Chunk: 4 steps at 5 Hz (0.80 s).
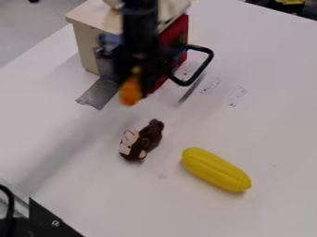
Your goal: Move the orange object to the lower middle of the table
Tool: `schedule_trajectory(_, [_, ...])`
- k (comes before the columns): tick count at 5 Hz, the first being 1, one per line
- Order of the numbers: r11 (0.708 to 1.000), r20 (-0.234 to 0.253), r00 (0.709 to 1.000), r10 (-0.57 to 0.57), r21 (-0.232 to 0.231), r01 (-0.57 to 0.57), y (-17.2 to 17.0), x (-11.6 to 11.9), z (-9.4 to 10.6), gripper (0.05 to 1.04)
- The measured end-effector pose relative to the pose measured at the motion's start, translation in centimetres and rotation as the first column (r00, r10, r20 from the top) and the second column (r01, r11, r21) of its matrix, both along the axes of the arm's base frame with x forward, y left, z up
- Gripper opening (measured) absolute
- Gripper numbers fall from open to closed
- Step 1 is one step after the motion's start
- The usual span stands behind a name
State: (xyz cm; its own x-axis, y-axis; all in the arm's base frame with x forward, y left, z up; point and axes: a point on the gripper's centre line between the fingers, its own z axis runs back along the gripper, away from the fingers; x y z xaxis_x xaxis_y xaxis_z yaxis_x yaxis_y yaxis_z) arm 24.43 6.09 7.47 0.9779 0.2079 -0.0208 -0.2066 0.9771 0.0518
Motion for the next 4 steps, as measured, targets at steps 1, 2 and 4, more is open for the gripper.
schedule_trajectory(1, [0.998,0.005,0.999,-0.037,0.047,0.037,2.3,-4.1,-1.5,0.435])
schedule_trajectory(2, [0.993,0.050,0.995,-0.091,0.078,0.086,4.4,-5.8,-4.1,0.435])
schedule_trajectory(4, [0.987,0.042,0.989,-0.140,0.088,0.136,5.3,-5.7,-6.6,0.550])
